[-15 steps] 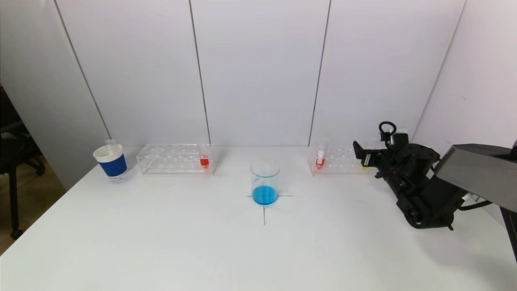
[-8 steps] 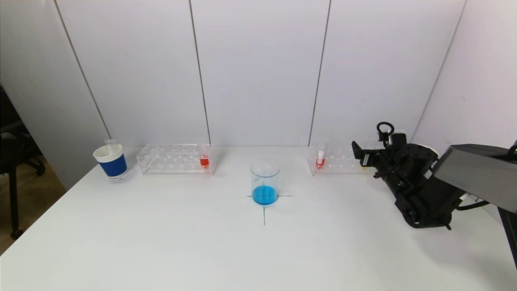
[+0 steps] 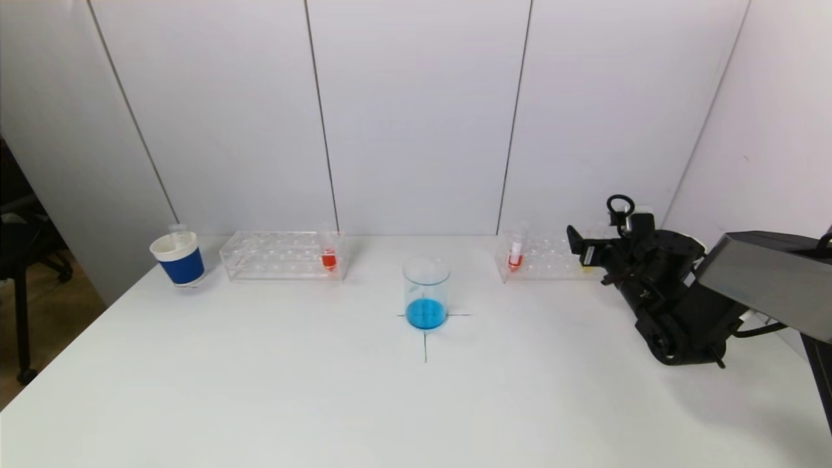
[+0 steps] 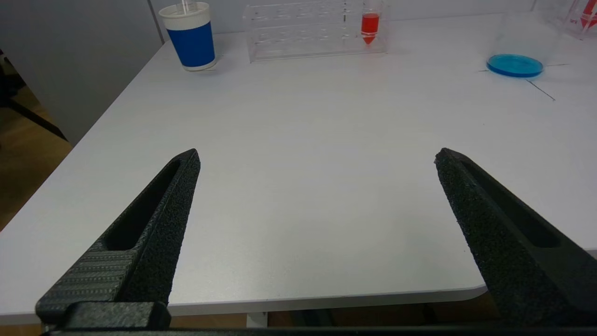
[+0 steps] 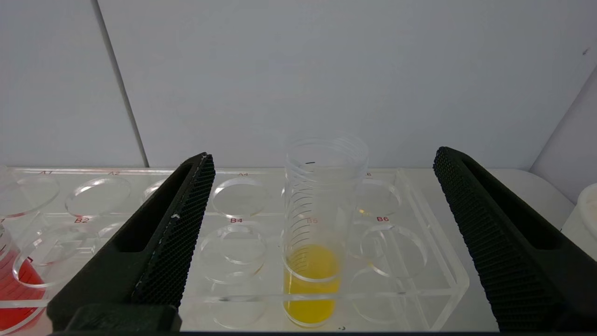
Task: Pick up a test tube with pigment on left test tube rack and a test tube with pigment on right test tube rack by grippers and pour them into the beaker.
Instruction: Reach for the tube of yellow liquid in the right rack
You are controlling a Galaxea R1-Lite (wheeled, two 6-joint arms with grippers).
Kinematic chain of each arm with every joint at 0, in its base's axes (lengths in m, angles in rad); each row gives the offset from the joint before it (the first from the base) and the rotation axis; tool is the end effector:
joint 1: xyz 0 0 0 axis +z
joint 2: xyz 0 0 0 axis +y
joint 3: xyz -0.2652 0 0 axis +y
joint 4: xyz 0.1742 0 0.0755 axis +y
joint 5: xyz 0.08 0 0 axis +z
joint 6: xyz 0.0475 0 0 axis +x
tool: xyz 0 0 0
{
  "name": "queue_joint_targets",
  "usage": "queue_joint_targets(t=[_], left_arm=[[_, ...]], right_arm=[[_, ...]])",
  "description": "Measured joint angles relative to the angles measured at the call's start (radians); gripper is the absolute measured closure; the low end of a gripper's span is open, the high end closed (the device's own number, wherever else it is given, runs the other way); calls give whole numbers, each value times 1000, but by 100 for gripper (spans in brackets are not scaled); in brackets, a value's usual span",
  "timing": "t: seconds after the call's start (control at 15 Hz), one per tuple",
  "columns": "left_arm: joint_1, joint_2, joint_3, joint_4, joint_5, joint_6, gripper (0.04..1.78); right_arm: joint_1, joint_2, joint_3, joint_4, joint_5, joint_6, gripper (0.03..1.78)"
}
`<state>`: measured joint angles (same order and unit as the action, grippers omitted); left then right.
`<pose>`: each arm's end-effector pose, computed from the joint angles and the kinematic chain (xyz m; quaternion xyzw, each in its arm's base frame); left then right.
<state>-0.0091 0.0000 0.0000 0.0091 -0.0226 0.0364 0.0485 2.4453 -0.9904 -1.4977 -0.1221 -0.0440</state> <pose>0.0365 -0.0014 0.0743 0.0182 0.0043 -0.0159 0.9997 0.4254 0.0149 0.0112 -0.0202 -0.0205 -0.0372 0.9989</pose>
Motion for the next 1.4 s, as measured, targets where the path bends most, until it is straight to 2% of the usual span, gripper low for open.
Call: queue_joint_targets(t=[0.73,0.87,1.07,1.4], left_arm=[[0,0,0,0,0,0,6],[0,0,0,0,0,0,6],[0,0,0,0,0,0,6],[0,0,0,0,0,0,6]], right_arm=[[-1,8,-14,2,0,-7,10],[-4,13,-21,3,0,-8,15],[-6,16,-23,3,0,-9,43],[-4,19,-22,1,1,-15,127]])
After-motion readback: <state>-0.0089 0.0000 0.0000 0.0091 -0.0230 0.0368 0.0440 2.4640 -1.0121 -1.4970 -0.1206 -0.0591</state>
